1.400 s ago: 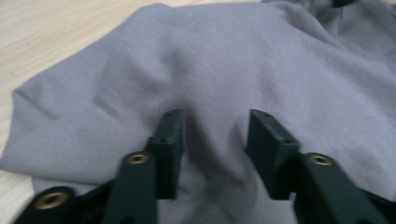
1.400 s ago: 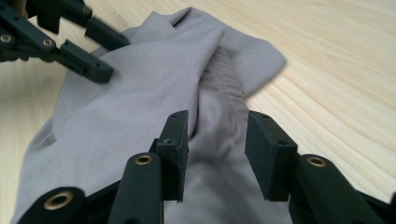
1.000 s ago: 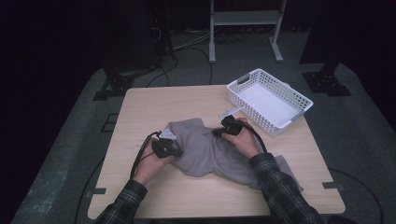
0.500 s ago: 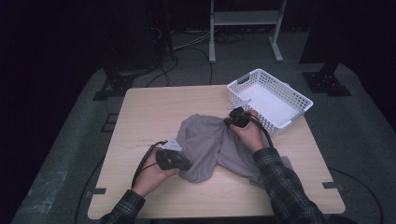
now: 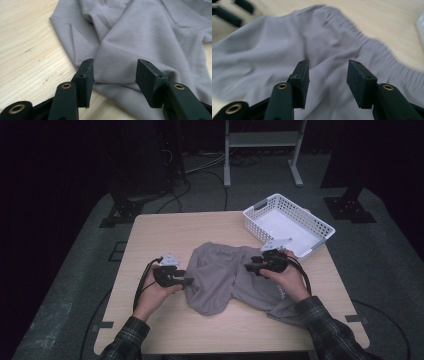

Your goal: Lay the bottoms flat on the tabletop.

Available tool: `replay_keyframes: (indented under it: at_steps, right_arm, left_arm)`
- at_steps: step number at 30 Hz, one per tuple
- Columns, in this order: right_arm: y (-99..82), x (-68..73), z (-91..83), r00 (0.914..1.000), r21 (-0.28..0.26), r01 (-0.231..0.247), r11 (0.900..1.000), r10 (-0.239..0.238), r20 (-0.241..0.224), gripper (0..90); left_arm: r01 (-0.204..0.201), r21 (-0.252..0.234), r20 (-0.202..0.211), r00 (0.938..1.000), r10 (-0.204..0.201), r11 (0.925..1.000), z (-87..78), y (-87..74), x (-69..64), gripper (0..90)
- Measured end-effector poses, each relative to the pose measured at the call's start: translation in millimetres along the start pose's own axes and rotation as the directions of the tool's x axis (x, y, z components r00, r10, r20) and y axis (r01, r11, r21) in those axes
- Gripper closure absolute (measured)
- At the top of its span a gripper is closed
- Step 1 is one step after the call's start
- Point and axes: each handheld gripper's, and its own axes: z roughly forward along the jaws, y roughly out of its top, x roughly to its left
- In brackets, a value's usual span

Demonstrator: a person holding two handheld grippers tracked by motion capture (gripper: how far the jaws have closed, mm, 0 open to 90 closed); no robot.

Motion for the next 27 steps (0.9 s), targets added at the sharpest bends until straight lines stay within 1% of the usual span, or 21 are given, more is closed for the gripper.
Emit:
replay_keyframes:
  at_steps: [1,4,5,7,8,10,11,12,13,14,15,16,19,20,21,22,23,24,25,27]
  right_arm:
    - [-5.4,2.4,-3.9,0.9999,0.002,-0.005,1.0,0.005,-0.012,50.1]
    - [-17.9,12.0,-14.3,0.9993,0.003,-0.006,1.0,0.006,-0.037,48.9]
    - [-20.9,16.1,-16.7,0.9988,0.005,0.001,1.0,-0.001,-0.05,48.7]
    - [-25.8,26.2,-20.0,0.9966,0.0,0.0,1.0,0.0,-0.083,48.3]
    - [-27.4,32.5,-20.1,0.9949,0.004,0.015,0.9999,-0.015,-0.1,48.1]
    - [-29.1,47.2,-18.1,0.9911,0.012,0.047,0.9988,-0.045,-0.125,48.0]
    - [-29.5,54.9,-15.7,0.9872,0.013,0.061,0.9981,-0.058,-0.149,47.9]
    - [-29.4,64.2,-11.9,0.9821,0.015,0.082,0.9965,-0.078,-0.171,47.6]
    - [-29.1,69.9,-9.4,0.9792,0.02,0.092,0.9956,-0.086,-0.184,47.7]
    - [-28.7,76.2,-5.1,0.9751,0.023,0.105,0.9942,-0.098,-0.199,47.6]
    - [-27.7,83.3,0.5,0.9704,0.03,0.116,0.9928,-0.107,-0.216,47.7]
    - [-26.9,88.9,4.9,0.967,0.032,0.127,0.9914,-0.117,-0.226,47.8]
    - [-23.2,106.5,18.4,0.9558,0.038,0.157,0.9869,-0.142,-0.257,48.1]
    - [-22.3,110.9,21.5,0.9527,0.041,0.165,0.9855,-0.148,-0.265,48.1]
    - [-21.3,118.1,26.5,0.9479,0.041,0.177,0.9834,-0.159,-0.276,48.2]
    - [-21.0,122.7,29.3,0.9463,0.042,0.182,0.9823,-0.164,-0.279,48.5]
    - [-21.1,129.7,34.6,0.9418,0.047,0.196,0.9796,-0.174,-0.287,48.5]
    - [-21.6,135.2,38.9,0.9394,0.054,0.21,0.9763,-0.186,-0.288,48.5]
    - [-22.5,140.3,43.0,0.9372,0.059,0.227,0.972,-0.202,-0.284,48.5]
    - [-24.4,148.9,49.5,0.9312,0.073,0.248,0.9659,-0.217,-0.293,48.6]
  left_arm:
    - [-0.005,-0.006,0.001,1.0,0.005,1.0,2.4,-0.6,0.5,44.9]
    - [-0.042,-0.013,0.012,0.9991,0.042,0.999,9.4,-0.6,2.2,42.0]
    - [-0.055,-0.009,0.019,0.9983,0.055,0.9985,12.7,-0.1,2.2,42.1]
    - [-0.077,-0.003,0.026,0.9967,0.077,0.997,17.6,0.9,1.8,42.7]
    - [-0.085,0.007,0.026,0.9961,0.084,0.9964,20.3,1.3,1.6,44.1]
    - [-0.102,0.035,0.032,0.9944,0.101,0.9942,24.1,2.0,1.1,54.4]
    - [-0.098,0.052,0.035,0.9947,0.096,0.9938,25.3,2.3,0.4,59.4]
    - [-0.101,0.063,0.037,0.9944,0.099,0.9929,25.8,2.4,0.2,67.2]
    - [-0.099,0.08,0.039,0.9946,0.096,0.9919,26.0,2.5,0.1,71.4]
    - [-0.103,0.096,0.038,0.9943,0.099,0.99,26.0,2.3,0.4,77.7]
    - [-0.09,0.102,0.042,0.9954,0.086,0.9907,25.9,2.0,0.2,84.9]
    - [-0.076,0.108,0.048,0.9963,0.071,0.9912,24.9,2.2,0.7,87.4]
    - [-0.064,0.12,0.056,0.9968,0.058,0.9907,22.5,2.3,-1.0,88.7]
    - [-0.071,0.12,0.055,0.9964,0.065,0.9902,21.6,2.2,-1.8,88.7]
    - [-0.071,0.12,0.054,0.9964,0.065,0.9902,21.4,1.9,-2.5,88.7]
    - [-0.066,0.12,0.054,0.9968,0.06,0.9906,21.1,1.4,-3.5,88.6]
    - [-0.058,0.121,0.058,0.997,0.051,0.9909,21.1,1.0,-4.3,88.6]
    - [-0.053,0.117,0.06,0.9971,0.046,0.9918,21.2,0.5,-5.0,88.5]
    - [-0.06,0.12,0.06,0.9968,0.053,0.991,20.7,0.5,-5.0,88.5]
    - [-0.052,0.121,0.064,0.9969,0.044,0.9913,19.9,0.2,-7.0,88.6]
